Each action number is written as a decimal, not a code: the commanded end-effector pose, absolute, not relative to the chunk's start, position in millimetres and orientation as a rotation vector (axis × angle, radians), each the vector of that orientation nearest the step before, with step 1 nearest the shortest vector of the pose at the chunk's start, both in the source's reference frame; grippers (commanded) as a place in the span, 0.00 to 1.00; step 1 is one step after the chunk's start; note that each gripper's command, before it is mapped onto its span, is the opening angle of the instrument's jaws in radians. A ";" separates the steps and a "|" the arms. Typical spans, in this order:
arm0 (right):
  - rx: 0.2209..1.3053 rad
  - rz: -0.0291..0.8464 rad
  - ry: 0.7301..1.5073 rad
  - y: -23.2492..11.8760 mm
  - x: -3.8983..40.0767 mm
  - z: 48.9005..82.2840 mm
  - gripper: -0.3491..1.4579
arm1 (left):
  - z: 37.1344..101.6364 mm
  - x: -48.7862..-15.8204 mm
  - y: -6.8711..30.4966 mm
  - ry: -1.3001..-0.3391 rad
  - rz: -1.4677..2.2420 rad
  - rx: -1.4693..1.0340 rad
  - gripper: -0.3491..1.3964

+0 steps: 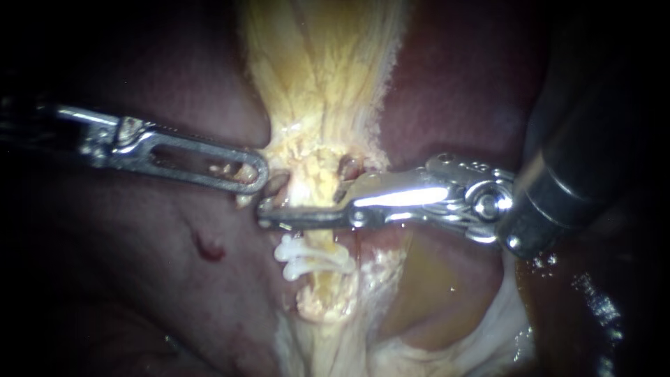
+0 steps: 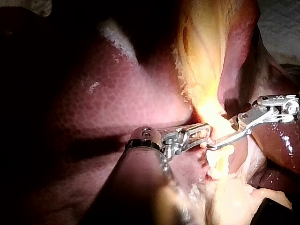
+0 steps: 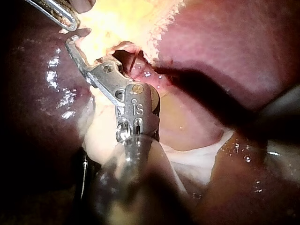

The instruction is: Going back third clip left tube

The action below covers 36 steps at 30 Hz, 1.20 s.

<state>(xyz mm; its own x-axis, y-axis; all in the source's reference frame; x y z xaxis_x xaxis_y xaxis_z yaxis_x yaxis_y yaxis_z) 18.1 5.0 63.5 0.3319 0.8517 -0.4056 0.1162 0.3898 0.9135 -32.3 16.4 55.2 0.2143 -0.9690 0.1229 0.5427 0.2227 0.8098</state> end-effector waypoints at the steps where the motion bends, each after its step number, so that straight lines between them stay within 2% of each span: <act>1: 1.078 0.627 1.142 4.9 18.1 63.6 0.00 | 55.1 -32.3 16.4 -0.731 -1.184 0.718 0.00; 8: 1.072 0.616 1.122 4.3 18.1 64.0 0.00 | 55.0 -32.1 16.6 -0.731 -1.183 0.720 0.00; 12: 1.039 0.591 1.138 3.7 18.4 64.2 0.32 | 55.0 -32.0 16.6 -0.731 -1.183 0.720 0.00; 13: 1.011 0.581 1.145 3.8 18.6 64.3 0.37 | 55.0 -32.0 16.6 -0.731 -1.183 0.720 0.00; 16: 0.987 0.556 1.165 3.7 19.0 64.3 0.42 | 55.0 -32.0 16.6 -0.731 -1.183 0.720 0.00; 19: 0.952 0.537 1.184 3.5 19.4 64.6 0.45 | 55.0 -32.0 16.6 -0.731 -1.183 0.720 0.00; 27: 0.774 0.459 1.225 3.0 19.4 66.9 0.47 | 54.9 -32.0 16.6 -0.731 -1.183 0.720 0.00; 36: 0.683 0.423 1.232 3.6 14.9 68.0 0.47 | 54.9 -31.9 16.6 -0.731 -1.182 0.720 0.00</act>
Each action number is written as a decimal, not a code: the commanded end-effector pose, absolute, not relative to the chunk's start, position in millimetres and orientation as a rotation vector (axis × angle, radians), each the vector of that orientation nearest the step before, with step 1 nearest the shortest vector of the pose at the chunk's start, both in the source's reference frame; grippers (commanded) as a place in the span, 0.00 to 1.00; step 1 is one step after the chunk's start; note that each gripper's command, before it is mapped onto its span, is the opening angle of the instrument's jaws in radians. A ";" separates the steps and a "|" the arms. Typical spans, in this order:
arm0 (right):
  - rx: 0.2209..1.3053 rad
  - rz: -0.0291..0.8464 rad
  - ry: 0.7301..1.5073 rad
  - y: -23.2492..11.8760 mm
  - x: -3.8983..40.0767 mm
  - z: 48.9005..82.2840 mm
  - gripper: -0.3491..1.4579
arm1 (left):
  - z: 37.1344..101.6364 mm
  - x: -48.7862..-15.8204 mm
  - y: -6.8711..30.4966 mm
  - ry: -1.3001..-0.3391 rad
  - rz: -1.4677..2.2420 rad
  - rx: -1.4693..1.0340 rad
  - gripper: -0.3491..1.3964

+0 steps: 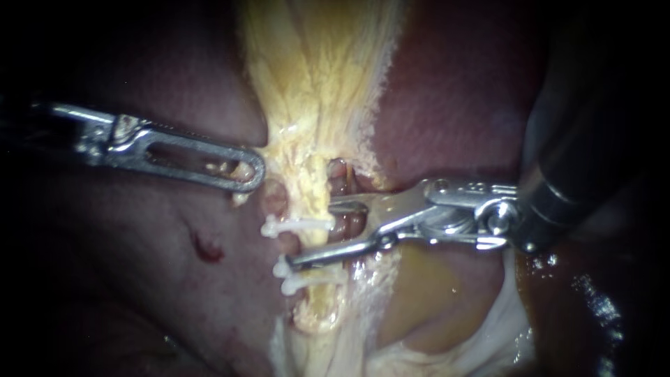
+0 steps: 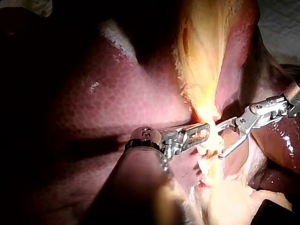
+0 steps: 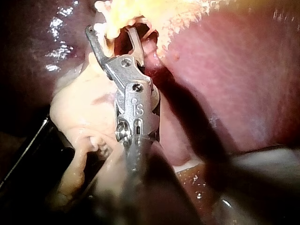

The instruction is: Going back third clip left tube

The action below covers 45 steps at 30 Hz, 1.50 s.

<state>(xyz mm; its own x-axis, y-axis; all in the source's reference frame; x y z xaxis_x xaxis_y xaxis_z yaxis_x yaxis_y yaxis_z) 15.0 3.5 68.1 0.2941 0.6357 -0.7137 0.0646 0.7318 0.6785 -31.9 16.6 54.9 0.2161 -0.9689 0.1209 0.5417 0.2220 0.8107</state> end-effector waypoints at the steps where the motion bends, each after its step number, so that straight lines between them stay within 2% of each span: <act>1: 0.676 0.415 1.234 3.6 14.4 67.9 0.47 | 54.9 -31.9 16.6 -0.731 -1.182 0.720 0.00; 15: 0.580 0.292 1.263 4.9 6.1 63.6 0.47 | 54.9 -31.9 16.6 -0.731 -1.182 0.720 0.00; 22: 0.548 0.282 1.274 6.6 2.4 62.0 0.47 | 55.0 -32.1 16.6 -0.731 -1.182 0.720 0.00; 30: 0.542 0.276 1.282 6.5 2.1 61.2 0.47 | 56.0 -32.9 16.2 -0.732 -1.182 0.717 0.00; 45: 0.542 0.277 1.285 6.3 2.1 60.9 0.47 | 63.0 -38.4 16.2 -0.718 -1.160 0.727 0.00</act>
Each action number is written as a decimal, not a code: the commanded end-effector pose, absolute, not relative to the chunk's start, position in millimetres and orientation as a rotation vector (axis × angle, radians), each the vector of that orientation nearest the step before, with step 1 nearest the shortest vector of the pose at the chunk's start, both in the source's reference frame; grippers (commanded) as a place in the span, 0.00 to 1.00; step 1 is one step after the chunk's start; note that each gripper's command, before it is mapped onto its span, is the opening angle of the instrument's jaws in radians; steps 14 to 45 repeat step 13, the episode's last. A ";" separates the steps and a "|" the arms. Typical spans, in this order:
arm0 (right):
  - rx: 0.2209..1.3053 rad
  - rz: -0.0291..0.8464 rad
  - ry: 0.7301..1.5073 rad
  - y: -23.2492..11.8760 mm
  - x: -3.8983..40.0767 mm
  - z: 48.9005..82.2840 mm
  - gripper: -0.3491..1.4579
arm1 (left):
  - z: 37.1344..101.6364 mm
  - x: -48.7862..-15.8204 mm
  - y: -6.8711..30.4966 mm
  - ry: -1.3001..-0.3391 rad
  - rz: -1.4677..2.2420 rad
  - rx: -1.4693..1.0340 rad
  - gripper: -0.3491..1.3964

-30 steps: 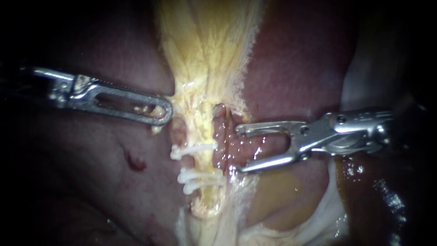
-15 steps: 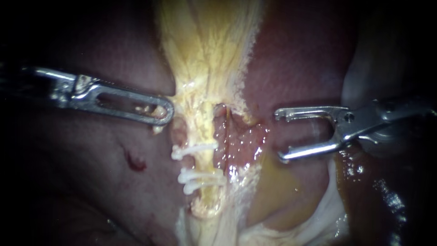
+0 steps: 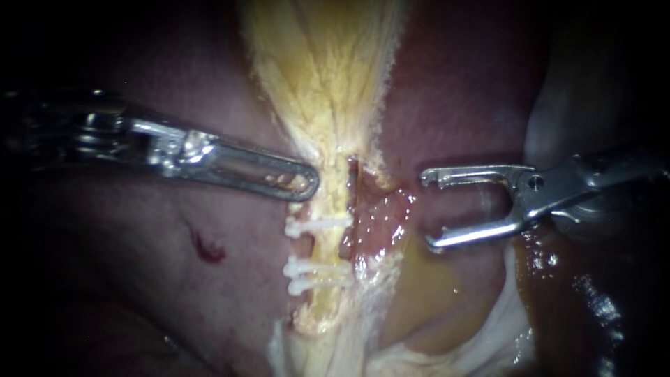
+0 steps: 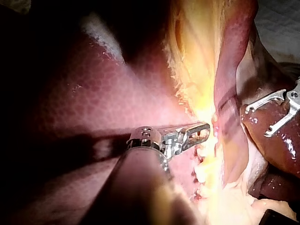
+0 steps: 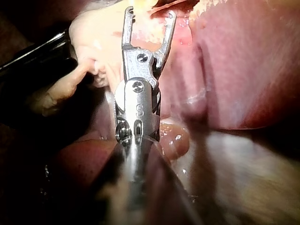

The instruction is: Going back third clip left tube

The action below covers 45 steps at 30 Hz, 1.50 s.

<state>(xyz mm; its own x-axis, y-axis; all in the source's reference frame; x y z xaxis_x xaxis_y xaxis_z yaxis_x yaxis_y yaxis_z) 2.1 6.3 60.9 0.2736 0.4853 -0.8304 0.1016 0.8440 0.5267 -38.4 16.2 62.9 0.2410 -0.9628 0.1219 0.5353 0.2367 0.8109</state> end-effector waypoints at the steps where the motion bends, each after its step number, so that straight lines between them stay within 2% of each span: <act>1: 0.542 0.277 1.285 6.3 2.1 60.8 0.47 | 63.0 -38.5 16.2 -0.715 -1.159 0.726 0.00; 45: 0.541 0.279 1.287 6.3 2.2 60.8 0.47 | 62.9 -38.3 16.2 -0.712 -1.158 0.726 0.00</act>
